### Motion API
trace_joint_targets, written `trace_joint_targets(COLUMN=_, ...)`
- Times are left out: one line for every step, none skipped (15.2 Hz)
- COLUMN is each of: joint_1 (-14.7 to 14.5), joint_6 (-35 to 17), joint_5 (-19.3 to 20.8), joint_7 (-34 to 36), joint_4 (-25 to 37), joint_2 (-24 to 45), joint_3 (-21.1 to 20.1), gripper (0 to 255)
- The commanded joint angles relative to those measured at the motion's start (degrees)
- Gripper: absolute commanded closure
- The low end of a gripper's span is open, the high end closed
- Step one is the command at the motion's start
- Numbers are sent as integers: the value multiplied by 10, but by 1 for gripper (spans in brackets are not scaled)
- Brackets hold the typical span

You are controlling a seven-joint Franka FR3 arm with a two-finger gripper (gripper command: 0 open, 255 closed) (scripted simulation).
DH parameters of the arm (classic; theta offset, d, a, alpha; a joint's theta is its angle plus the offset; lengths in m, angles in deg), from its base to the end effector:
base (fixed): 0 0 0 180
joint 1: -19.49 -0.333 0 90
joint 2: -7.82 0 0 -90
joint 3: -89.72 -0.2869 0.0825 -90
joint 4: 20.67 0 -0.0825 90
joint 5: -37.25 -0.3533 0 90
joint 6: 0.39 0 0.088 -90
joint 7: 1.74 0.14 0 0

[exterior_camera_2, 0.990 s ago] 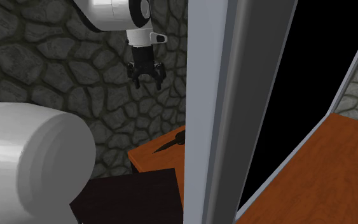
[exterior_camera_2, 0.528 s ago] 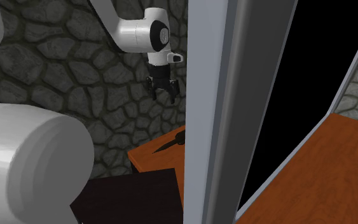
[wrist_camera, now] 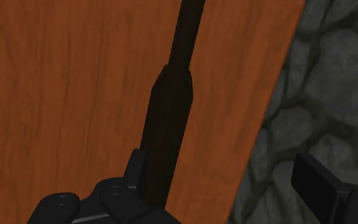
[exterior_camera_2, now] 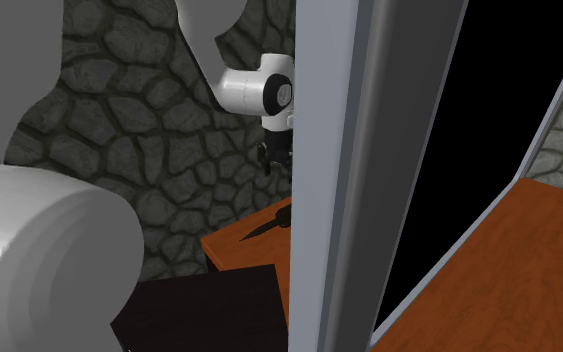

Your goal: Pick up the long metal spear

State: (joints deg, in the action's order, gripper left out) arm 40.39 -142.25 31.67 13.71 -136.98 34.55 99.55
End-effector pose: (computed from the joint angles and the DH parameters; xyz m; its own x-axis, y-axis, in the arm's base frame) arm 0.4877 -0.2897 0.1814 0.6482 -0.7614 -0.0059 -0.7612 -0.6482 0.0200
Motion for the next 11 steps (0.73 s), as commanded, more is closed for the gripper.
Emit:
trace_joint_targets(joint_1=16, joint_6=-6, joint_5=-16, joint_7=1, joint_4=31, joint_2=40, joint_3=1, gripper=0)
trace_joint_targets(joint_1=23, joint_6=-9, joint_5=-23, joint_7=3, joint_4=45, joint_2=58, joint_3=1, gripper=0)
trace_joint_targets(joint_1=30, joint_6=-11, joint_5=-30, joint_7=6, joint_4=59, joint_2=77, joint_3=1, gripper=0)
trace_joint_targets(joint_1=37, joint_6=-13, joint_5=-37, joint_7=9, joint_4=74, joint_2=96, joint_3=1, gripper=0)
trace_joint_targets(joint_1=45, joint_6=-15, joint_5=-44, joint_7=11, joint_4=89, joint_2=115, joint_3=1, gripper=0)
trace_joint_targets(joint_1=52, joint_6=-17, joint_5=-51, joint_7=15, joint_4=105, joint_2=133, joint_3=1, gripper=0)
trace_joint_targets(joint_1=58, joint_6=-18, joint_5=-56, joint_7=17, joint_4=118, joint_2=149, joint_3=1, gripper=0)
trace_joint_targets(joint_1=59, joint_6=-22, joint_5=-57, joint_7=17, joint_4=120, joint_2=155, joint_3=-1, gripper=0)
trace_joint_targets(joint_1=60, joint_6=-26, joint_5=-58, joint_7=16, joint_4=122, joint_2=162, joint_3=-2, gripper=0)
trace_joint_targets(joint_1=61, joint_6=-31, joint_5=-59, joint_7=15, joint_4=125, joint_2=169, joint_3=-3, gripper=0)
trace_joint_targets(joint_1=62, joint_6=-35, joint_5=-61, joint_7=15, joint_4=127, joint_2=175, joint_3=-5, gripper=0)
